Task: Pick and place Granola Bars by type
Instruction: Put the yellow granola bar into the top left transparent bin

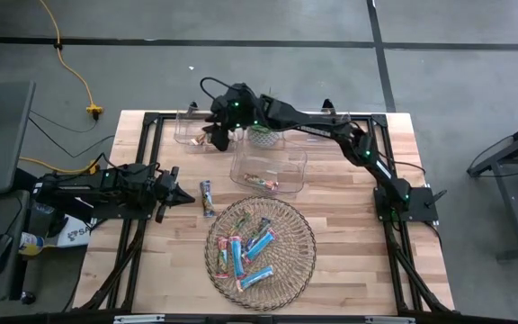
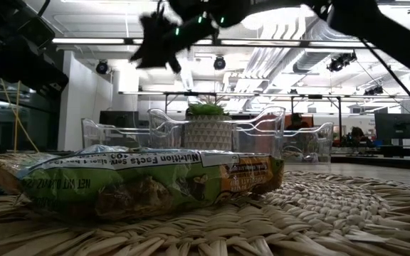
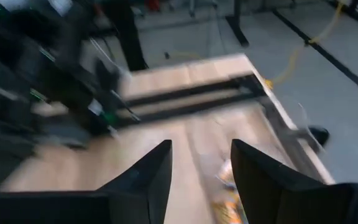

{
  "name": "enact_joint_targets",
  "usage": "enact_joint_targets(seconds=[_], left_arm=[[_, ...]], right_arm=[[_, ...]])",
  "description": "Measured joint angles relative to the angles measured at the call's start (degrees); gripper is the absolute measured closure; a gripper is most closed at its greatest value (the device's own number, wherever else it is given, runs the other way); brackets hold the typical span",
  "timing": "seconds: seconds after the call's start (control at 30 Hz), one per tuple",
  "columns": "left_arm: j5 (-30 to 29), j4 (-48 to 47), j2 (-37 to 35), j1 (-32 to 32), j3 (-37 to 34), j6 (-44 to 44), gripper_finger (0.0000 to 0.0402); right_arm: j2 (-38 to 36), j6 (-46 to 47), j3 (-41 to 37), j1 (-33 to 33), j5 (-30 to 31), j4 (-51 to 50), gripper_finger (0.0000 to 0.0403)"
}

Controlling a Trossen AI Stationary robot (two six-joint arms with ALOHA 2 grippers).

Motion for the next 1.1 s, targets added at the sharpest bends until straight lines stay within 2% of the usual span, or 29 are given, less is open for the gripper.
enact_joint_targets(seconds=[0.3,0.63,0.93,1.1], left_arm=[[-0.07,0.0,0.0,0.0,0.0,0.0,0.0401],[-0.26,-0.03,0.01,0.0,-0.01,0.0,0.0401],[-0.24,-0.03,0.01,0.0,0.0,0.0,0.0401],[-0.24,-0.02,0.0,0.0,0.0,0.0,0.0401]], right_arm=[[-6.81,12.5,0.05,5.25,-8.48,-0.61,0.0255],[-9.03,24.26,0.15,13.6,-11.45,-4.16,0.0256],[-9.07,34.85,0.13,21.81,-8.49,-11.97,0.0257],[-9.07,38.43,0.13,26.77,-3.44,-17.04,0.0256]])
